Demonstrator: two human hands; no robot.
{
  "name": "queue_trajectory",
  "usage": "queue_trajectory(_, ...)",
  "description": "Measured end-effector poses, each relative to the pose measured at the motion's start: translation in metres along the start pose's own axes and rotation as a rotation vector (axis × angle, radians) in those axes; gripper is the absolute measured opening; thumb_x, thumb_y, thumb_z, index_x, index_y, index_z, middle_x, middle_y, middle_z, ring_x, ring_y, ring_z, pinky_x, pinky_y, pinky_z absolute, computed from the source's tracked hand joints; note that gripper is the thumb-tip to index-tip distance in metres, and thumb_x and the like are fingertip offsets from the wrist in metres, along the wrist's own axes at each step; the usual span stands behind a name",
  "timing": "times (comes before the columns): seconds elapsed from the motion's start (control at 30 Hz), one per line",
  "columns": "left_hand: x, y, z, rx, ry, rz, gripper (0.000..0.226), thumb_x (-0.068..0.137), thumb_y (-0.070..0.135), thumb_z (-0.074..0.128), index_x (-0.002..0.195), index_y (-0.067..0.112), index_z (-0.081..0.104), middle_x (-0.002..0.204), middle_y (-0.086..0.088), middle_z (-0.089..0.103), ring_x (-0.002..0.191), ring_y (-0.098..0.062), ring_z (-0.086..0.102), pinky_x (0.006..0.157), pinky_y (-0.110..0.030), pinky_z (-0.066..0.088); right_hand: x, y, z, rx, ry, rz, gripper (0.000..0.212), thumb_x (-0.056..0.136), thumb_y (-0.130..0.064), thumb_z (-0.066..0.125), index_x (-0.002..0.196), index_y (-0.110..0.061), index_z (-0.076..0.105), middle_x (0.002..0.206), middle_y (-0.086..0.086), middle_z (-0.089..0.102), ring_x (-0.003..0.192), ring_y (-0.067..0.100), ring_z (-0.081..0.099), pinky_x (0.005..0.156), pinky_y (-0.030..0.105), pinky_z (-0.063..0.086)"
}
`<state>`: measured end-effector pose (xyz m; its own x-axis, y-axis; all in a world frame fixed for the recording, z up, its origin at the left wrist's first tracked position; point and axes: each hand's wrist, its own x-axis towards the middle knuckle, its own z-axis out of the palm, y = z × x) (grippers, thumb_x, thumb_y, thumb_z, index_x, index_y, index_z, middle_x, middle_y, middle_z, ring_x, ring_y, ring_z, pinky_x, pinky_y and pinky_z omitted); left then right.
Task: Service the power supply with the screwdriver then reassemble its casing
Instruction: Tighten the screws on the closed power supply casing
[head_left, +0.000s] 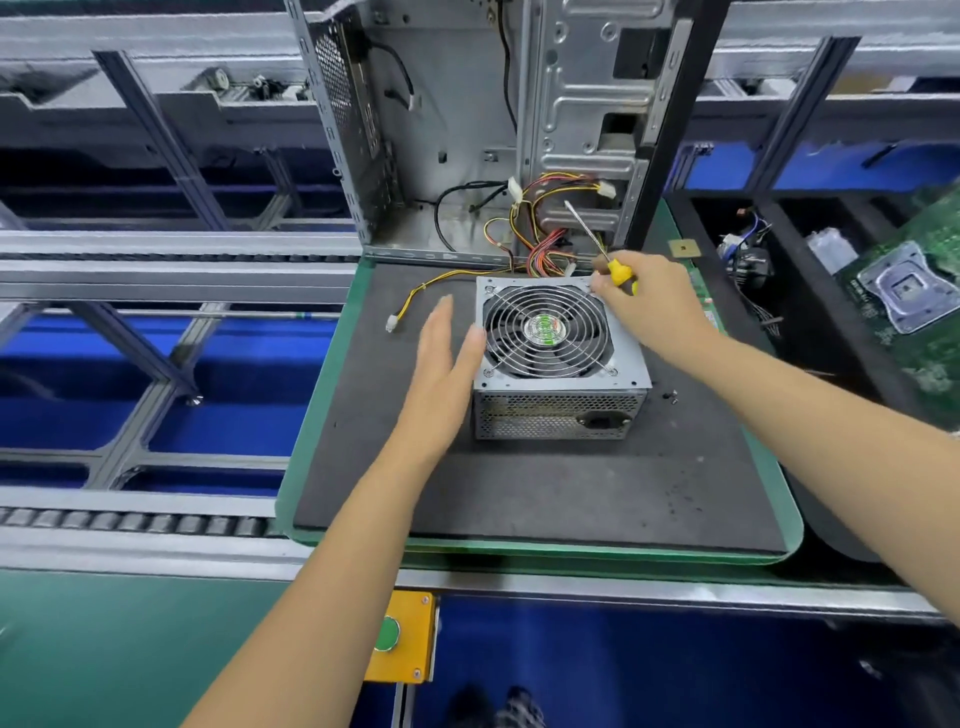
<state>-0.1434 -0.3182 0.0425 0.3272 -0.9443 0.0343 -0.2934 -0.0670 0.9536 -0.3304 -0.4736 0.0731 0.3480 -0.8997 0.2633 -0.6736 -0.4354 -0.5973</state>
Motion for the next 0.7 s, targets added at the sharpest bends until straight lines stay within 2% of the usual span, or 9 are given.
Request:
queue_trajectory(0.07, 0.005, 0.004, 0.006, -0.002, -0.077, -0.006, 0.054, 0.106, 0.035, 0.032, 0.156, 0.026, 0.011, 0.161, 0.017, 0.009, 0.145, 0.006, 0.006, 0.121, -0.024, 0.006, -0.002, -0.001, 0.001, 0.001, 0.007, 0.017, 0.023, 0.093, -0.032, 0.055, 0.105, -0.017, 0.068, 0.075, 0.009, 0.063, 0.069, 0.021, 0.051, 0.065, 0.034, 0.045)
queue_trajectory(0.1, 0.006, 0.002, 0.009, -0.018, -0.104, -0.002, 0.054, 0.107, 0.032, 0.03, 0.156, 0.027, 0.01, 0.161, 0.017, 0.009, 0.146, 0.004, 0.007, 0.121, -0.025, 0.007, -0.002, -0.001, 0.002, 0.011, 0.009, 0.023, 0.022, 0.094, -0.032, 0.055, 0.105, -0.018, 0.069, 0.071, 0.008, 0.061, 0.064, 0.019, 0.049, 0.062, 0.033, 0.043)
queue_trajectory(0.2, 0.004, -0.009, 0.012, -0.114, -0.138, -0.04, 0.052, 0.104, 0.043, 0.032, 0.152, 0.047, 0.012, 0.157, 0.028, 0.017, 0.141, 0.01, 0.017, 0.112, -0.014, 0.017, -0.003, 0.004, 0.004, 0.055, 0.01, 0.046, 0.02, 0.094, -0.03, 0.054, 0.101, -0.018, 0.069, 0.059, -0.003, 0.05, 0.054, 0.009, 0.04, 0.054, 0.026, 0.034)
queue_trajectory(0.23, 0.004, -0.011, 0.012, -0.168, -0.143, -0.066, 0.051, 0.101, 0.048, 0.035, 0.148, 0.054, 0.015, 0.154, 0.032, 0.022, 0.14, 0.011, 0.022, 0.112, -0.016, 0.017, -0.004, 0.005, 0.006, 0.087, 0.009, 0.056, 0.019, 0.095, -0.03, 0.054, 0.098, -0.018, 0.068, 0.059, -0.005, 0.049, 0.055, 0.008, 0.04, 0.052, 0.024, 0.033)
queue_trajectory(0.33, 0.009, -0.02, 0.011, -0.288, -0.156, -0.126, 0.054, 0.091, 0.054, 0.044, 0.14, 0.062, 0.024, 0.148, 0.034, 0.034, 0.14, 0.003, 0.03, 0.121, -0.037, 0.016, -0.007, 0.006, 0.009, 0.216, 0.002, 0.087, 0.014, 0.096, -0.03, 0.053, 0.093, -0.022, 0.064, 0.076, -0.002, 0.062, 0.07, 0.014, 0.05, 0.056, 0.015, 0.036)
queue_trajectory(0.43, 0.01, -0.026, 0.011, -0.321, -0.207, -0.134, 0.059, 0.088, 0.057, 0.047, 0.142, 0.061, 0.024, 0.15, 0.032, 0.033, 0.142, -0.003, 0.03, 0.121, -0.044, 0.016, -0.011, 0.007, 0.011, 0.275, -0.004, 0.121, 0.011, 0.096, -0.031, 0.052, 0.093, -0.026, 0.062, 0.09, 0.001, 0.067, 0.08, 0.015, 0.054, 0.06, 0.008, 0.038)
queue_trajectory(0.5, 0.009, -0.029, 0.012, -0.344, -0.211, -0.135, 0.062, 0.089, 0.055, 0.047, 0.146, 0.054, 0.023, 0.152, 0.029, 0.032, 0.143, -0.005, 0.029, 0.121, -0.045, 0.015, -0.013, 0.008, 0.013, 0.306, -0.008, 0.143, 0.014, 0.096, -0.031, 0.051, 0.099, -0.024, 0.063, 0.097, 0.002, 0.068, 0.089, 0.018, 0.058, 0.073, 0.02, 0.045)
queue_trajectory(0.57, 0.008, -0.027, 0.013, -0.335, -0.219, -0.137, 0.064, 0.09, 0.054, 0.046, 0.149, 0.05, 0.021, 0.152, 0.028, 0.031, 0.144, -0.005, 0.028, 0.121, -0.045, 0.014, -0.014, 0.007, 0.013, 0.327, -0.002, 0.154, 0.016, 0.096, -0.03, 0.051, 0.102, -0.022, 0.064, 0.1, 0.004, 0.068, 0.094, 0.02, 0.06, 0.08, 0.032, 0.047)
queue_trajectory(0.7, 0.012, -0.019, 0.01, -0.364, -0.246, -0.192, 0.063, 0.092, 0.048, 0.044, 0.15, 0.046, 0.021, 0.15, 0.027, 0.037, 0.139, -0.005, 0.037, 0.12, -0.041, 0.021, -0.015, 0.006, 0.011, 0.325, 0.003, 0.172, 0.016, 0.096, -0.031, 0.052, 0.104, -0.023, 0.064, 0.101, 0.004, 0.068, 0.094, 0.019, 0.06, 0.077, 0.032, 0.046)
